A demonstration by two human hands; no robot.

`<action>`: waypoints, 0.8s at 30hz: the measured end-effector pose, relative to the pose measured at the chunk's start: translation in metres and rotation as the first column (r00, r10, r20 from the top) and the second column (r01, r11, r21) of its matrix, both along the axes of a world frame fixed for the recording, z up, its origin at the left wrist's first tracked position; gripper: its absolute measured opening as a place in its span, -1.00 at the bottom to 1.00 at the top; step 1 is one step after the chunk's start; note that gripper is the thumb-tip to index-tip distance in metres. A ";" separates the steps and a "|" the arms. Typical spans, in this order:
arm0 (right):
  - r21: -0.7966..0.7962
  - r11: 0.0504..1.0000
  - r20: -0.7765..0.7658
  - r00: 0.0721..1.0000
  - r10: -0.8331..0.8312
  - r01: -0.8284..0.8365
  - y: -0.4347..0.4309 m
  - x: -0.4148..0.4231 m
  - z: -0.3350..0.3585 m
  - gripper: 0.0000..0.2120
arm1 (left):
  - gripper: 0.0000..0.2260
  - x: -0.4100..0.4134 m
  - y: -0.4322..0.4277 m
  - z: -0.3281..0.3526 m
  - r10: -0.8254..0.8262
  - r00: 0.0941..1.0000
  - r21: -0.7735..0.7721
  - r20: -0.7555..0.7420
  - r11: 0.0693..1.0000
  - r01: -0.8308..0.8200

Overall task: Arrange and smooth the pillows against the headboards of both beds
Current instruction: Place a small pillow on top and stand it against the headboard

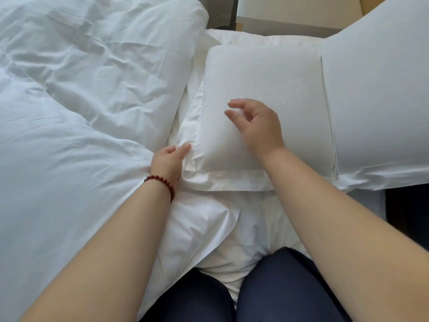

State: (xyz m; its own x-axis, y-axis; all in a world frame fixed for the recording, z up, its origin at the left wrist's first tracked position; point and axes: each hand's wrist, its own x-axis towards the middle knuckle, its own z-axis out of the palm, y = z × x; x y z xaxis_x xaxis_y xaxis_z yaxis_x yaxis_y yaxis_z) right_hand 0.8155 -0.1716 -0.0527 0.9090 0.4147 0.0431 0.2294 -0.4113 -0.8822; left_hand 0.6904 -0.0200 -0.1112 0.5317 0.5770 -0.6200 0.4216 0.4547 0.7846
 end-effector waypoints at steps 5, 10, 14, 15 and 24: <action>-0.437 0.899 0.335 0.930 0.155 0.008 0.000 0.054 -0.008 -0.59 | -0.79 0.005 0.001 -0.001 0.083 0.995 -0.049 0.060 0.996 -0.080; -0.659 0.741 0.366 0.915 0.167 0.128 -0.013 0.059 -0.025 -0.36 | -0.63 0.062 0.026 0.009 -0.078 0.994 -0.196 0.071 0.976 0.091; -0.638 0.760 0.377 0.911 0.169 0.123 -0.014 0.058 -0.032 -0.36 | -0.68 0.095 0.043 0.002 -0.004 0.998 -0.100 0.064 0.995 0.010; -0.634 0.764 0.374 0.912 0.167 0.120 -0.016 0.059 -0.031 -0.36 | -0.82 0.095 0.043 -0.003 0.033 0.997 -0.056 0.075 0.998 -0.029; -0.746 0.659 0.330 0.913 0.241 0.096 0.002 0.109 -0.001 -0.36 | -0.81 0.128 0.055 -0.007 -0.055 0.990 -0.132 0.130 0.989 0.073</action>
State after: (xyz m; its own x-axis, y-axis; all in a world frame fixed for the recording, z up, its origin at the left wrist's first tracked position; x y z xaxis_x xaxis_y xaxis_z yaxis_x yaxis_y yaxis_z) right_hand 0.9241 -0.1699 -0.0537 0.8522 0.5229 0.0158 0.5205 -0.8443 -0.1275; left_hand 0.8188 0.0352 -0.1177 0.6431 0.4539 -0.6167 0.3555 0.5363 0.7655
